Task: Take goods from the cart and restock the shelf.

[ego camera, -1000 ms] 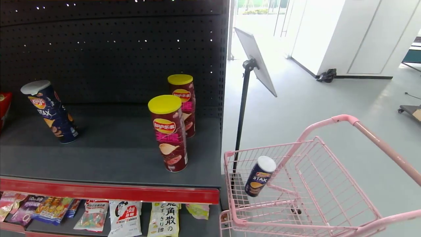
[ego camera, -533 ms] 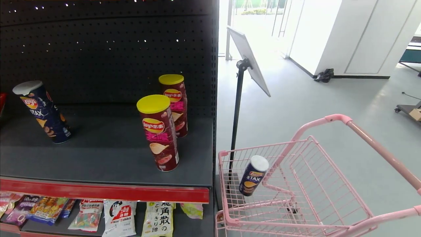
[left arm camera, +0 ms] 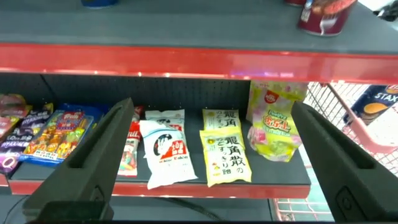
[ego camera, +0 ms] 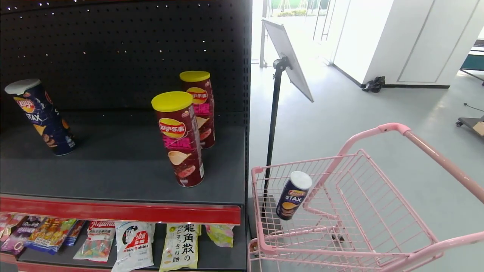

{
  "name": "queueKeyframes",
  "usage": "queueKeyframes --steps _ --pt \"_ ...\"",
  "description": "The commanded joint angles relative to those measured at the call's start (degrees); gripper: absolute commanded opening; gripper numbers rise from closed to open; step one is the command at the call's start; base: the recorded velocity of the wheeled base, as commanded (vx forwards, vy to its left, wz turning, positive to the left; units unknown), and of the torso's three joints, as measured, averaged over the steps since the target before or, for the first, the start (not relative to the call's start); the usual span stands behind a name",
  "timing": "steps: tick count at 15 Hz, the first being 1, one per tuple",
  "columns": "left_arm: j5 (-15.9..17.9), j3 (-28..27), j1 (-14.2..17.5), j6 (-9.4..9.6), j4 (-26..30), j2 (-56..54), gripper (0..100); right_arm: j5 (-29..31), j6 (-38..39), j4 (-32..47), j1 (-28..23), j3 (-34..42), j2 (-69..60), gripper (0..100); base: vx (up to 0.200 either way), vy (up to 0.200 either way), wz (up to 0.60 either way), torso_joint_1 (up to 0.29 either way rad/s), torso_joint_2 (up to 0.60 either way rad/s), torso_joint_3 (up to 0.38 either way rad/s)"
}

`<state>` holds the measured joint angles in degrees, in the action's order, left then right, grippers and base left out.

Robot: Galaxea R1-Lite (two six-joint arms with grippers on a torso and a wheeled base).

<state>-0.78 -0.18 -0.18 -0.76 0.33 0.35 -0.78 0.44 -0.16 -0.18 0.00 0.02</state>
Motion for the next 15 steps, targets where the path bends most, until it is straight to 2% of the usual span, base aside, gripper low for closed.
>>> queueKeyframes --steps 1,8,15 --pt "-0.01 0.01 0.01 -0.04 0.02 0.09 100 -0.01 0.09 -0.02 0.01 0.00 0.06 100 0.000 0.000 0.00 -0.159 0.35 0.193" --pt "-0.01 0.01 0.01 -0.04 0.02 0.09 100 -0.01 0.00 -0.02 0.01 0.00 -0.02 100 0.000 0.000 0.00 -0.167 0.40 0.233" --pt "-0.01 0.01 0.01 -0.04 0.02 0.09 100 -0.01 0.00 -0.11 0.01 0.00 -0.02 100 0.000 0.000 0.00 -0.210 0.54 0.327"
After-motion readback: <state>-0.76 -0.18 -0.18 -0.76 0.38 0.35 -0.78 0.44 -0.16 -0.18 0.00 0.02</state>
